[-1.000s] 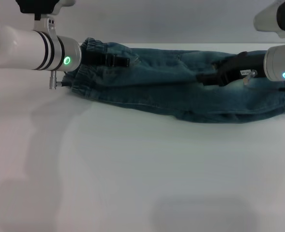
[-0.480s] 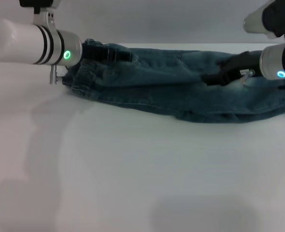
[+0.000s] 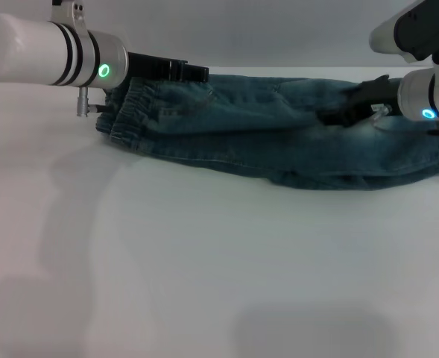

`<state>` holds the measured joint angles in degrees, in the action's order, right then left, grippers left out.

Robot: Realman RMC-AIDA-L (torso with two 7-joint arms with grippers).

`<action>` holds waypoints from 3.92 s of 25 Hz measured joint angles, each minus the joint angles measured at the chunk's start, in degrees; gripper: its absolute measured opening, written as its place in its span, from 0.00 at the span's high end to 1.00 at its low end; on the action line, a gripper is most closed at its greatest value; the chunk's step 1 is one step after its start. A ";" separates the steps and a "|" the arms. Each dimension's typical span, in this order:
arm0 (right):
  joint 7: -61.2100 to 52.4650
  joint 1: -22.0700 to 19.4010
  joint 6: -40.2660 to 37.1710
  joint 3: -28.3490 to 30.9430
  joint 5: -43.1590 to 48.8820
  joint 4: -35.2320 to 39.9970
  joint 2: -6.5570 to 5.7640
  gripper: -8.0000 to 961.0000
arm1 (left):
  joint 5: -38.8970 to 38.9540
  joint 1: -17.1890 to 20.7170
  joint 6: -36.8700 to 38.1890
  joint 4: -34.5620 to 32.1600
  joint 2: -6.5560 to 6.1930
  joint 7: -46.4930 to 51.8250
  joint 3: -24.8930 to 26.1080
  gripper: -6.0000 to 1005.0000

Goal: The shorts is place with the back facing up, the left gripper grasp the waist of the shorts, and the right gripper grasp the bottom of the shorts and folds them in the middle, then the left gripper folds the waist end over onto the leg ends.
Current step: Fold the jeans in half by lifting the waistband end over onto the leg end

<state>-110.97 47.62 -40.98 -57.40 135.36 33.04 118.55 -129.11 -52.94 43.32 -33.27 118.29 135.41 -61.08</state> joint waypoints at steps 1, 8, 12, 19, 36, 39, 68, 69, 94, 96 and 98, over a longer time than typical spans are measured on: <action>0.00 0.02 1.07 -0.02 -0.06 -0.13 0.04 0.37 | 0.00 0.03 0.13 -0.18 -0.01 0.01 0.00 0.21; 7.04 -7.03 3.37 -0.07 -14.70 6.91 0.23 0.37 | -0.54 5.61 7.67 -6.52 -1.58 -0.69 0.23 0.21; 17.57 -12.35 -0.03 1.10 -31.32 10.29 -0.48 0.37 | -0.55 9.43 7.29 -8.45 -2.33 -2.01 0.55 0.21; 22.15 -17.30 -5.36 3.78 -39.91 11.61 -1.93 0.37 | -1.21 10.96 2.78 -4.88 -2.83 -5.66 0.21 0.22; 22.55 -21.53 -8.61 6.66 -40.30 15.25 -0.47 0.37 | -9.02 7.28 -0.42 -0.85 -1.32 -5.88 0.08 0.22; 22.55 -21.53 -8.83 6.68 -40.32 15.48 -0.45 0.37 | -10.32 6.70 -0.80 -0.42 -1.18 -5.67 0.10 0.22; 22.75 -21.69 -10.98 7.07 -40.45 15.92 -0.42 0.37 | -13.89 4.76 -3.49 3.90 -1.55 -3.10 0.64 0.26; 22.78 -21.74 -10.97 7.36 -40.45 15.92 -0.43 0.37 | -13.89 5.02 -3.51 3.51 -1.49 -3.11 0.54 0.29; 22.91 -22.66 -11.31 8.18 -40.44 15.50 -0.25 0.37 | -15.48 5.66 -3.87 1.48 -0.69 -3.34 0.41 0.56; 22.91 -22.66 -11.29 8.18 -40.44 15.48 -0.25 0.37 | -15.48 5.68 -3.88 1.46 -0.69 -3.33 0.25 0.58; 22.92 -22.66 -11.18 8.18 -40.44 15.43 -0.25 0.37 | -15.48 5.69 -3.87 1.37 -0.69 -3.35 0.12 0.60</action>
<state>-88.05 24.96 -52.16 -49.21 94.92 48.47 118.30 -144.58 -47.25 39.45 -31.90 117.60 132.07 -60.96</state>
